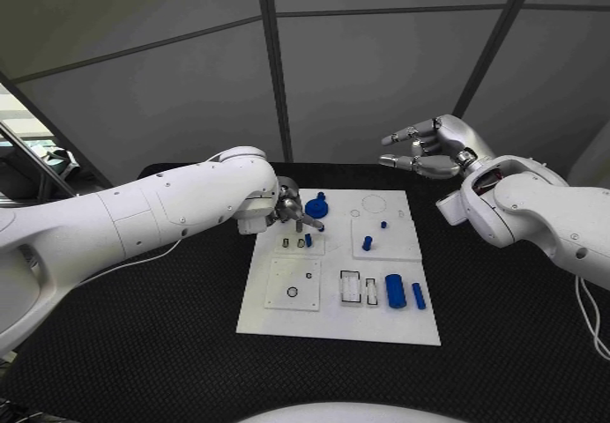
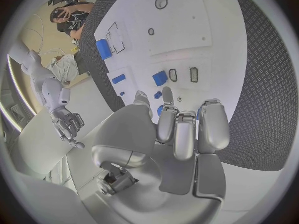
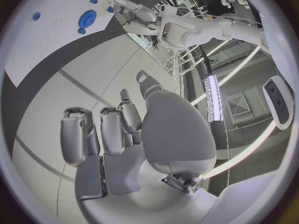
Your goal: Assemble the parts on the task board
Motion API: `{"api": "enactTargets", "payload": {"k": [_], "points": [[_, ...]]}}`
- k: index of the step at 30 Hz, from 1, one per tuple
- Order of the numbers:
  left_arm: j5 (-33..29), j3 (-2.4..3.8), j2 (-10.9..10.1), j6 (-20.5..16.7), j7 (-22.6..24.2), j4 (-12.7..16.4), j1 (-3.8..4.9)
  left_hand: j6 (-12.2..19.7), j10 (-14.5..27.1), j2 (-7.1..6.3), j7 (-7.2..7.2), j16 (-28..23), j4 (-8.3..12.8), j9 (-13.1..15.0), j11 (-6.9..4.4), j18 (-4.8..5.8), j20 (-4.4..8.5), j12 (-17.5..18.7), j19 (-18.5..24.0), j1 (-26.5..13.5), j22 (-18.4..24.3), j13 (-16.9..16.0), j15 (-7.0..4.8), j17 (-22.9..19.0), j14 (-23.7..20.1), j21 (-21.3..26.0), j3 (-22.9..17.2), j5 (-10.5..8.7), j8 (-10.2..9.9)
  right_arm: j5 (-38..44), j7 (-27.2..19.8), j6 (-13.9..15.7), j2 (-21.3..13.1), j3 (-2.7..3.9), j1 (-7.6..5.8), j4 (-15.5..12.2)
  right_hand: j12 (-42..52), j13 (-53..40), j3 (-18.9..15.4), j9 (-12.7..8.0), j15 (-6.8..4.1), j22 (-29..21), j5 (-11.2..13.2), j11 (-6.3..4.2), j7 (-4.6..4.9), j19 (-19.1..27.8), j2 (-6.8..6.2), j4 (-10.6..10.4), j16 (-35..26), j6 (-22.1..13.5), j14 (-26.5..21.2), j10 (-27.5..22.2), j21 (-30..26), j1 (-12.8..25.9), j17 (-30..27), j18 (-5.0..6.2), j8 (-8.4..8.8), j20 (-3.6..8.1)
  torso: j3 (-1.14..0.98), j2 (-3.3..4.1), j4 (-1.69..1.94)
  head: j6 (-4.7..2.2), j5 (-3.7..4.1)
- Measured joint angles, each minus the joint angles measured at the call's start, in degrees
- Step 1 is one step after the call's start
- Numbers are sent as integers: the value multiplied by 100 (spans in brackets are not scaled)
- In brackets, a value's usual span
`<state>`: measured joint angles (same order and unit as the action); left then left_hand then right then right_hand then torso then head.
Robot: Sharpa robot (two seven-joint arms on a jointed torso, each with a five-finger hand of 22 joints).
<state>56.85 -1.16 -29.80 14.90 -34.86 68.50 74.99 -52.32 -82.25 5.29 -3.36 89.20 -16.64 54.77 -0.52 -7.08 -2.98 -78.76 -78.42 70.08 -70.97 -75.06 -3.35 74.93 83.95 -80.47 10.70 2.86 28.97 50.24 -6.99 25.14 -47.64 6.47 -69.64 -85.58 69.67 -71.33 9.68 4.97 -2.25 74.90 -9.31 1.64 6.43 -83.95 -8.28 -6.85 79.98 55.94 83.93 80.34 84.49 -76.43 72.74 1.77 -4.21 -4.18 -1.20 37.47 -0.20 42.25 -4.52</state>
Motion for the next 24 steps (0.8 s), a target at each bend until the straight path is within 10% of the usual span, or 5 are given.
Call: {"api": "enactTargets", "payload": {"k": [24], "points": [[21,-38,192,255,-95,-226,-45,21,46,23,20,-26,22,125,6,3,20,72,65,-18,69,3,0,-1,0,23,-12,0,-1,-4,58,-2,55,0,0,35,-25,21,0,0,0,0,-23,0,0,0,31,0,0,0,0,0,0,31,-13,-1,0,0,-6,-1,-1,54,16]]}}
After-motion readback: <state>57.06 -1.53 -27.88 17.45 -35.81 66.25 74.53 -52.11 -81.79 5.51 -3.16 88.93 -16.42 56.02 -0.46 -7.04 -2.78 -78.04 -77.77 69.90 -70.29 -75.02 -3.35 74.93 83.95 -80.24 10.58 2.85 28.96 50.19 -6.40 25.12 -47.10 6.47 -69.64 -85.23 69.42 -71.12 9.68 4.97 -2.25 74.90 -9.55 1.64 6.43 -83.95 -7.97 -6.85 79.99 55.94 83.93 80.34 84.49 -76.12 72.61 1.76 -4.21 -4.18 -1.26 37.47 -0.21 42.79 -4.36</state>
